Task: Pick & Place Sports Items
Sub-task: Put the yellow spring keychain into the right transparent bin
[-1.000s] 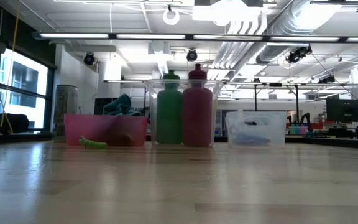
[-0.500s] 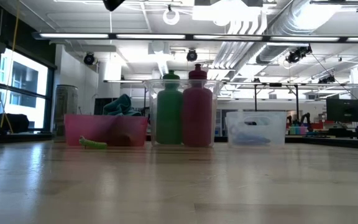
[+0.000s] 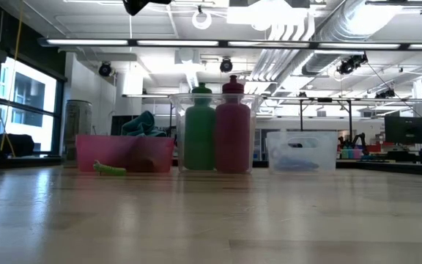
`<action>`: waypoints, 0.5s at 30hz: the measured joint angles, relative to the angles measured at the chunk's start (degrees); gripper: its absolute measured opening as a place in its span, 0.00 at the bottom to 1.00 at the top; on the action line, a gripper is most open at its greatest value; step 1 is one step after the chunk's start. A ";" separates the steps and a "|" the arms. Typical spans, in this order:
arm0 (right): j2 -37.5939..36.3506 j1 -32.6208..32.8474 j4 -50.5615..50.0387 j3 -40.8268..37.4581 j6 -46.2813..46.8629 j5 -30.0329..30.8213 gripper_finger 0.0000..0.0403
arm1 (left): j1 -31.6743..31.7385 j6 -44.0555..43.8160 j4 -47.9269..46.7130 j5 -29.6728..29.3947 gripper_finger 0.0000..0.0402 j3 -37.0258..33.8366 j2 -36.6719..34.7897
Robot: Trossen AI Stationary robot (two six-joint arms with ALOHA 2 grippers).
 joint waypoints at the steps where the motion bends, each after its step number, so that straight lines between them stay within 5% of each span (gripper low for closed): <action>1: 0.00 0.00 -1.06 0.00 -1.53 -0.06 0.29 | -0.02 0.00 0.26 -0.01 0.44 0.00 0.00; 15: 7.80 0.94 -3.81 -0.02 -9.25 2.39 0.29 | -0.02 -0.18 1.55 -0.06 0.44 0.00 0.00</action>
